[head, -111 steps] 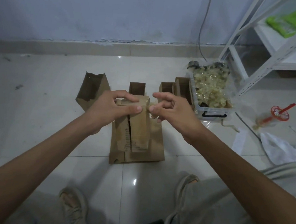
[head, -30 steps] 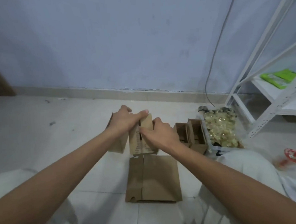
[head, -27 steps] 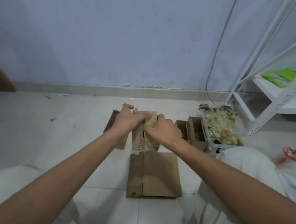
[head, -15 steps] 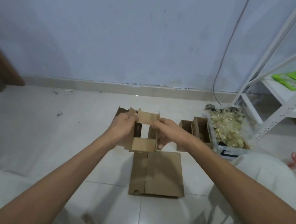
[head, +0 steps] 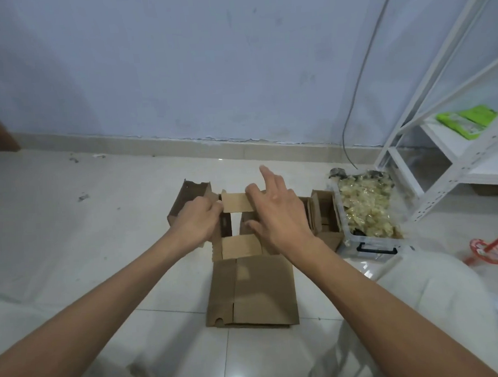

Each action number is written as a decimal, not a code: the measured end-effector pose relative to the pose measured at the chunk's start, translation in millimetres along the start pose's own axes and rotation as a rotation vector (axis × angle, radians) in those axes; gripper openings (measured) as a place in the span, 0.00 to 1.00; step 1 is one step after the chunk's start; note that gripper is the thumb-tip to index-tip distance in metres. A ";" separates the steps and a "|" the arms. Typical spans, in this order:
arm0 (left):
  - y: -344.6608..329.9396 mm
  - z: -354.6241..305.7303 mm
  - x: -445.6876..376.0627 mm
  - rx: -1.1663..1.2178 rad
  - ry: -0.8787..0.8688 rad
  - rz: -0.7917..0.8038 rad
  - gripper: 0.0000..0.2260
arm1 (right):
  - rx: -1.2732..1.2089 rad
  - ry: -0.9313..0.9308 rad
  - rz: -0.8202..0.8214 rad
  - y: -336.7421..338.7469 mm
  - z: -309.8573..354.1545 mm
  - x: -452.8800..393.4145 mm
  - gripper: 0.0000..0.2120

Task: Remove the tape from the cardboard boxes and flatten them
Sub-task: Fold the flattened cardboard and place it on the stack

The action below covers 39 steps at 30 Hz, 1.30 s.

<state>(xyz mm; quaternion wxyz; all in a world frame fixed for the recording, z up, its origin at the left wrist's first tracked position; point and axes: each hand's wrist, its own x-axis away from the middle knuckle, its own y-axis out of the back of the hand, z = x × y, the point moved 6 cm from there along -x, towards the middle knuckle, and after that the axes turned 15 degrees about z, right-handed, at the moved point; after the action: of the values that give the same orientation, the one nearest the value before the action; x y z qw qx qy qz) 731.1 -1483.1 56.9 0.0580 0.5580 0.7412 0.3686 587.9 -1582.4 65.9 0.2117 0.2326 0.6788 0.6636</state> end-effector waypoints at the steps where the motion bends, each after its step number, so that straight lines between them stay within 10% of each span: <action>1: -5.5 -3.0 0.3 -0.026 -0.016 0.023 0.21 | 0.027 0.007 -0.025 2.7 -0.3 1.1 0.25; 4: -8.4 -5.3 -1.4 -0.050 -0.048 0.046 0.22 | -0.022 0.027 -0.068 6.8 -3.7 3.6 0.11; 9: -10.1 11.5 -5.7 -0.070 -0.008 -0.050 0.19 | -0.158 -0.076 0.031 -12.2 -9.6 7.4 0.17; 14: -0.7 22.9 -14.3 -0.572 0.161 -0.114 0.27 | -0.259 -0.147 0.029 -20.2 -8.0 10.7 0.14; 18: 6.7 45.7 -22.0 -0.022 0.216 0.032 0.26 | -0.456 -0.177 0.002 -35.8 -6.7 16.9 0.14; 22: -6.4 39.0 -16.8 0.061 0.036 -0.017 0.20 | -0.851 -0.262 0.000 -61.7 -30.5 14.5 0.06; 27: -4.5 47.5 -16.3 0.049 -0.066 -0.182 0.12 | -1.276 -0.317 0.110 -72.5 -34.0 19.9 0.32; 31: -5.8 52.9 -9.9 0.078 -0.159 -0.210 0.15 | -1.600 -0.370 0.307 -82.4 -29.7 28.6 0.19; 39: -52.6 38.6 12.0 -0.257 -0.446 0.085 0.22 | -1.916 -0.620 0.363 -124.6 -63.6 39.0 0.17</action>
<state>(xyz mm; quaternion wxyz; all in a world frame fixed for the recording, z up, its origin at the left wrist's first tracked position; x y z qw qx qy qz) 704.6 -1459.6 0.8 0.2748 0.6442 0.6330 0.3298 514.4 -1611.5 -55.9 0.3714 0.2263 -0.2671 0.8600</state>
